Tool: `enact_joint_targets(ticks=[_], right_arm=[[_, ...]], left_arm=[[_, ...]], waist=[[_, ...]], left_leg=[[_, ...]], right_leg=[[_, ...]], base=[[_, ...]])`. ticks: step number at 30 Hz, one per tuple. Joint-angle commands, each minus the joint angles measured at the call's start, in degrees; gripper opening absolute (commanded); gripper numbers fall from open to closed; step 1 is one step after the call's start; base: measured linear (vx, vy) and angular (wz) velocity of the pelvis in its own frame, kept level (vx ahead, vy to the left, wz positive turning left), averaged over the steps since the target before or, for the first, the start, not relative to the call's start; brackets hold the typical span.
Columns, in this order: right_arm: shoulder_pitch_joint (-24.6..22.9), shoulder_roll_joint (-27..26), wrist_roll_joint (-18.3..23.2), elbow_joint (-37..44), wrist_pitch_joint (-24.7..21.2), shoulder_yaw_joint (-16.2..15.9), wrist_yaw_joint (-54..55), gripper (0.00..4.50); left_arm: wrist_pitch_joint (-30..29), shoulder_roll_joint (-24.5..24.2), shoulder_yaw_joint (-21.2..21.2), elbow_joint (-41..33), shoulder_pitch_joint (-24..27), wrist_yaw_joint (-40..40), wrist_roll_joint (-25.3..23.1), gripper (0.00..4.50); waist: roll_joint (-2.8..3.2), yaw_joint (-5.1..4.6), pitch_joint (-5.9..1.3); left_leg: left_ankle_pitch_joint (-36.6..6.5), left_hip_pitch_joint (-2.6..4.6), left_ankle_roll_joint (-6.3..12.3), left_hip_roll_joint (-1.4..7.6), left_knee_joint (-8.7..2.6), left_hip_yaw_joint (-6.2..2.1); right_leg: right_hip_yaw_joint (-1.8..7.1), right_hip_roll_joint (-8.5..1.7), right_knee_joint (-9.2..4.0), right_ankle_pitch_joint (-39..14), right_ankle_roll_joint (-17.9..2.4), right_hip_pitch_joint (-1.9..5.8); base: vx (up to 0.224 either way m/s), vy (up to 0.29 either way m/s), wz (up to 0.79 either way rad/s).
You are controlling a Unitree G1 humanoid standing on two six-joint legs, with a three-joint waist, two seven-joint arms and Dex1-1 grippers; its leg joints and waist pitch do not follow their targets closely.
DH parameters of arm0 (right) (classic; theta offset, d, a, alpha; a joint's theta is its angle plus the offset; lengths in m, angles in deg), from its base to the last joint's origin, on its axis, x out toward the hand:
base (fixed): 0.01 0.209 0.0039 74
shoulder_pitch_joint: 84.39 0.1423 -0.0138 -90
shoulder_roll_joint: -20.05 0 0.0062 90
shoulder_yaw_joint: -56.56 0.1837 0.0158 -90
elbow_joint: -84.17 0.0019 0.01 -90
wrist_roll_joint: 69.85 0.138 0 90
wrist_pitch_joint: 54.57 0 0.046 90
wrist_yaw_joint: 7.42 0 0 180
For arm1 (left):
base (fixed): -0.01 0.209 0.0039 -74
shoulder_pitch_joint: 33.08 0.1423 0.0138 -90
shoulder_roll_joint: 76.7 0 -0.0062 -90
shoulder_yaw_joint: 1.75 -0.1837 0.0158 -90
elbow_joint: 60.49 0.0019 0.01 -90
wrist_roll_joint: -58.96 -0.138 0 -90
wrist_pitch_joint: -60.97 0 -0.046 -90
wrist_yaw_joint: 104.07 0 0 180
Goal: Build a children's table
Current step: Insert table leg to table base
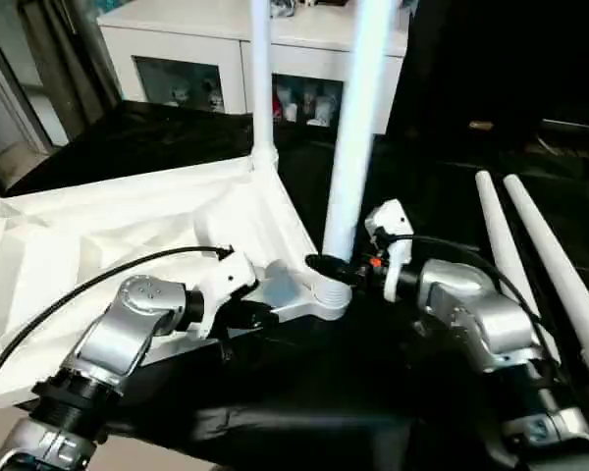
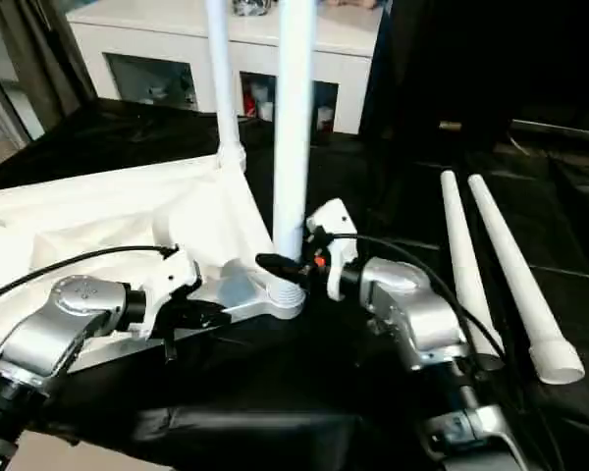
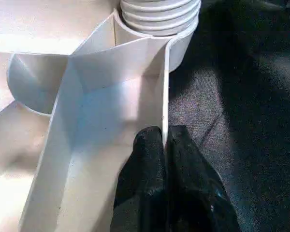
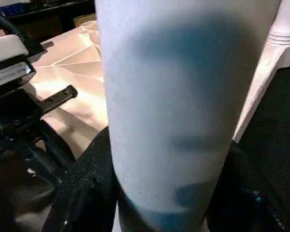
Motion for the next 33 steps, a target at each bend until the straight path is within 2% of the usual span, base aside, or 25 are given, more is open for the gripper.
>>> enact_joint_targets(ticks=[1, 3, 5, 9, 10, 11, 12, 13, 17, 18, 20, 21, 22, 24, 26, 27, 29, 30, 33], right_arm=[[0.1, -0.1, -1.7, -2.8, -0.1, -1.1, 0.5, 1.91], [0.4, -0.3, -1.8, -3.4, 0.1, -1.1, 0.5, 1.91], [1.3, -0.8, -2.1, -5.3, 0.9, -1.0, 0.1, 1.91], [2.3, -1.2, -2.2, -7.7, 1.8, -0.9, -0.9, 1.91], [2.0, -1.0, -1.3, -7.6, 1.7, -0.7, -2.1, 1.91], [1.8, -1.0, -0.8, -7.5, 1.6, -0.5, -2.6, 1.91], [1.5, -1.0, -0.3, -7.4, 1.5, -0.2, -3.1, 1.91], [1.0, -1.1, 0.4, -7.4, 1.2, 0.6, -2.9, 1.91], [-0.9, -1.0, 1.5, -8.5, 2.1, 3.9, -1.2, 1.91], [-0.9, -1.0, 1.5, -8.5, 2.1, 3.9, -1.2, 1.91], [-3.3, -1.5, 3.3, -7.7, 3.2, 7.6, 1.5, 1.9], [-3.9, -1.7, 3.7, -7.3, 3.4, 8.4, 2.1, 1.9], [-4.8, -1.8, 3.9, -6.5, 4.0, 9.0, 2.5, 1.9], [-4.8, -1.8, 3.9, -6.5, 4.0, 9.0, 2.5, 1.9], [-7.0, -1.8, 4.0, -4.0, 5.2, 9.4, 3.0, 1.9], [-8.4, -1.8, 3.8, -1.9, 5.6, 9.2, 3.2, 1.9], [-10.4, -1.6, 3.3, 2.0, 5.9, 8.2, 3.2, 1.9], [-11.2, -0.9, 2.4, 4.1, 5.9, 7.0, 3.1, 1.9], [-12.4, 0.7, 0.4, 7.5, 5.6, 4.1, 2.4, 1.9]], left_arm=[[1.9, 1.8, 2.2, -1.0, -0.2, 0.7, 3.6, 0.0], [1.8, 2.0, 2.4, -1.1, 0.0, 0.7, 3.9, 0.0], [2.2, 2.4, 2.7, -1.0, 0.4, 0.3, 4.3, 0.0], [2.8, 2.7, 2.8, -0.7, 0.9, -0.3, 4.1, 0.0], [3.1, 2.8, 2.7, -0.4, 0.9, -0.6, 3.8, 0.0], [3.2, 2.8, 2.7, -0.2, 0.9, -0.8, 3.6, 0.0], [3.3, 2.9, 2.7, -0.1, 0.9, -0.9, 3.5, 0.0], [3.5, 3.0, 2.8, 0.0, 0.9, -1.2, 3.3, 0.0], [3.9, 3.4, 2.9, 0.7, 0.5, -2.3, 2.6, 0.0], [3.9, 3.4, 2.9, 0.7, 0.5, -2.3, 2.6, 0.0], [4.3, 3.7, 3.0, 1.6, 0.1, -3.0, 2.3, 0.0], [4.4, 3.7, 3.0, 1.7, 0.0, -3.1, 2.2, 0.0], [4.6, 3.8, 3.0, 2.0, -0.2, -3.2, 2.1, 0.0], [4.6, 3.8, 3.0, 2.0, -0.2, -3.2, 2.1, 0.0], [5.2, 4.2, 3.1, 2.6, -0.6, -3.7, 1.8, 0.0], [5.6, 4.4, 3.2, 3.1, -1.0, -4.0, 1.5, 0.0], [6.2, 4.6, 3.2, 3.9, -1.5, -4.5, 1.0, 0.0], [6.5, 4.6, 3.1, 4.2, -1.7, -4.5, 0.7, 0.0], [7.0, 5.0, 3.0, 4.8, -2.1, -4.5, 0.3, 0.0]], waist=[[-0.39, 0.13, -3.93], [-0.49, 0.12, -3.95], [-0.93, 0.03, -3.97], [-0.9, -0.13, -3.97], [-1.17, -0.12, -3.97], [-1.05, -0.08, -3.98], [-1.37, -0.13, -3.98], [-1.2, -0.01, -4.0], [-1.36, 0.28, -4.08], [-1.36, 0.3, -4.04], [-1.37, 0.43, -4.01], [-1.01, 0.57, -3.97], [-1.2, 0.59, -4.0], [-1.24, 0.69, -4.01], [-0.84, 0.91, -4.0], [-0.83, 0.97, -3.95], [-0.95, 1.25, -4.11], [-0.68, 1.27, -4.13], [-0.85, 1.43, -3.9]], left_leg=[[-11.4, 1.94, -0.35, 6.17, -4.74, -3.02], [-11.1, 1.92, -0.19, 6.16, -4.71, -3.0], [-10.4, 1.83, 0.32, 6.15, -4.68, -2.94], [-9.6, 1.74, 1.1, 6.11, -4.5, -2.93], [-9.3, 1.74, 1.46, 6.1, -4.45, -2.88], [-9.0, 1.76, 1.63, 6.13, -4.45, -2.87], [-8.9, 1.76, 1.79, 6.15, -4.47, -2.82], [-8.6, 1.82, 2.04, 6.15, -4.41, -2.82], [-7.8, 1.78, 2.7, 6.14, -4.3, -2.76], [-7.9, 1.77, 2.74, 6.15, -4.3, -2.75], [-8.2, 1.77, 2.62, 6.15, -4.34, -2.73], [-8.5, 1.82, 2.47, 6.2, -4.38, -2.78], [-9.3, 1.88, 2.07, 6.2, -4.47, -2.8], [-9.8, 1.97, 1.67, 6.23, -4.58, -2.81], [-10.9, 2.15, 0.9, 6.28, -4.63, -2.77], [-11.1, 2.16, 0.79, 6.31, -4.66, -2.79], [-10.1, 2.0, 1.05, 6.3, -4.77, -2.85], [-10.0, 1.91, 1.11, 6.24, -4.75, -2.9], [-11.7, 2.06, 0.63, 6.21, -4.84, -2.86]], right_leg=[[3.2, -5.86, -4.07, -7.7, -14.7, 1.68], [3.21, -5.9, -4.04, -7.5, -14.8, 1.71], [3.17, -5.92, -3.99, -7.1, -14.9, 1.79], [3.17, -6.0, -3.98, -7.4, -15.0, 1.85], [3.16, -5.93, -3.95, -7.5, -14.8, 1.85], [3.15, -5.95, -3.97, -7.5, -14.7, 1.81], [3.13, -5.91, -4.0, -7.5, -14.7, 1.82], [3.16, -5.94, -3.96, -7.4, -14.6, 1.79], [3.1, -5.97, -3.94, -7.3, -14.5, 1.78], [3.13, -5.99, -4.0, -7.5, -14.5, 1.75], [3.15, -5.96, -4.09, -8.4, -14.1, 1.69], [3.21, -6.01, -4.2, -8.9, -13.9, 1.59], [3.16, -5.95, -4.24, -9.7, -13.7, 1.57], [3.13, -5.91, -4.25, -10.3, -13.4, 1.53], [3.27, -5.97, -4.53, -11.3, -12.8, 1.32], [3.32, -6.01, -4.58, -11.2, -12.7, 1.29], [3.22, -5.87, -4.28, -9.4, -12.2, 1.44], [3.18, -5.87, -4.21, -9.2, -12.2, 1.48], [3.24, -5.93, -4.78, -12.6, -11.4, 1.32]], base=[[0.0, 0.0, 0.0], [0.0, 0.0, 0.0], [0.0, 0.0, 0.0], [0.0, 0.0, 0.0], [0.0, 0.0, 0.0], [0.0, 0.0, 0.0], [0.0, 0.0, 0.0], [0.0, 0.0, 0.0], [0.0, 0.0, 0.0], [0.0, 0.0, 0.0], [0.0, 0.0, 0.0], [0.0, 0.0, 0.0], [0.0, 0.0, 0.0], [0.0, 0.0, 0.0], [0.0, 0.0, 0.0], [0.0, 0.0, 0.0], [0.0, 0.0, 0.0], [0.0, 0.0, 0.0], [0.0, 0.0, 0.0]])
